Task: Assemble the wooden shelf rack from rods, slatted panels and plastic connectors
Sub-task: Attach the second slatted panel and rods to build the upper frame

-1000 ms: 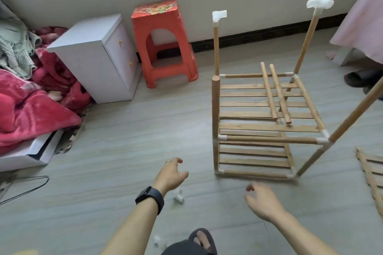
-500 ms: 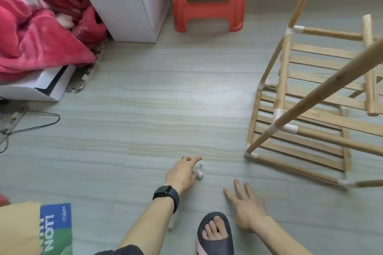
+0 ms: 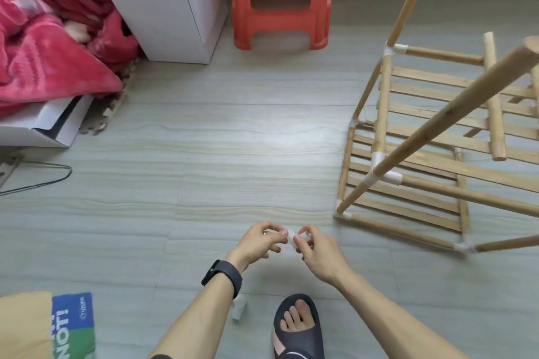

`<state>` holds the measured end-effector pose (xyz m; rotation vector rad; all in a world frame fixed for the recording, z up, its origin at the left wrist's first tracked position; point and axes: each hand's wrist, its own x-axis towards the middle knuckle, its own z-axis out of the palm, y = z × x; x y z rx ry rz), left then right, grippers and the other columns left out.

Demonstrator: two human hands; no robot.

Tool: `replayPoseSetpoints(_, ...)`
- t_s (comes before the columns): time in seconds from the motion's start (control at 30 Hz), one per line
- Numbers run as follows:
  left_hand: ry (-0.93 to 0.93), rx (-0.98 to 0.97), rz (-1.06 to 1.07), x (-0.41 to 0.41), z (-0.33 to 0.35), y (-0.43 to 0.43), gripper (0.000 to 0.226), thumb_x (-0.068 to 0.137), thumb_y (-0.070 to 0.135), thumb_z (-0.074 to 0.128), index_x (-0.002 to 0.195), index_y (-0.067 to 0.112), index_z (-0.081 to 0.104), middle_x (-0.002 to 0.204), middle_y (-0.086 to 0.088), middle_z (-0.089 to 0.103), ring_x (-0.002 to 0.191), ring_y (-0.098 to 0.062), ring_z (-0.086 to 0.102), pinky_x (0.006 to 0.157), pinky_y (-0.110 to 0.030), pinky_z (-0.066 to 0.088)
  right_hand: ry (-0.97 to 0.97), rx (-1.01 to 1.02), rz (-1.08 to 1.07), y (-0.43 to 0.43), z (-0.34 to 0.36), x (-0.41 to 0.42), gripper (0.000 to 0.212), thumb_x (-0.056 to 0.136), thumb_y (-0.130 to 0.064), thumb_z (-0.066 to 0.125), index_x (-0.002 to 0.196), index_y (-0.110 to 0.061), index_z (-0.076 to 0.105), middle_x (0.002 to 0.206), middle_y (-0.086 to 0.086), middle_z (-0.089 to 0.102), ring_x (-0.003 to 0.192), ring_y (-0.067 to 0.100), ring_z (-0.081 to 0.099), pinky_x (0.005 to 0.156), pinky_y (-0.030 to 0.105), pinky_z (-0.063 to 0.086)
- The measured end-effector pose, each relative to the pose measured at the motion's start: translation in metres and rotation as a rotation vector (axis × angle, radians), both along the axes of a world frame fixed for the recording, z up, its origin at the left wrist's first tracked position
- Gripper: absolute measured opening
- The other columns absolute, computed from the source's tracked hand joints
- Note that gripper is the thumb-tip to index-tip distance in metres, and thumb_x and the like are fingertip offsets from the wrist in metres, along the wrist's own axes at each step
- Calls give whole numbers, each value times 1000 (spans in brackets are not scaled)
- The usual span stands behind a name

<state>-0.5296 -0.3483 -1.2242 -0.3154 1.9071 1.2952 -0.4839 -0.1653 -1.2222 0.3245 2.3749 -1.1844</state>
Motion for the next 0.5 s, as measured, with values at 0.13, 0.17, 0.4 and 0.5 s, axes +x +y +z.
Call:
replayPoseSetpoints(0.13,75,-658,-437,31,3,-29,49,82,61,67,116,29,55,124,2,53,110,-23,60,90,-35,50,-16,39,-43,1,10,6,22,102,-43,52,109,-23,57,96,2,72,87,22,68,82,39,55)
replayPoseSetpoints(0.17,43,-747,-520,40,2,-35,57,79,63,69,120,28,52,130,-2,46,111,-26,59,93,-38,51,-17,40,-45,1,12,8,21,102,-43,53,108,-23,57,96,1,72,87,22,68,83,39,55)
replayPoseSetpoints(0.4,3,-812,-583,80,-25,-37,45,89,24,67,128,18,45,139,-13,36,114,-34,60,93,-40,52,-8,-4,-76,9,23,18,15,98,-44,56,101,-30,59,90,-3,72,83,18,69,82,42,57)
replayPoseSetpoints(0.5,43,-737,-516,71,-30,-43,28,91,9,49,116,18,59,129,-9,56,114,-29,61,97,-34,51,10,-6,-98,18,37,18,12,98,-44,57,99,-33,59,85,-6,72,85,17,69,83,41,56)
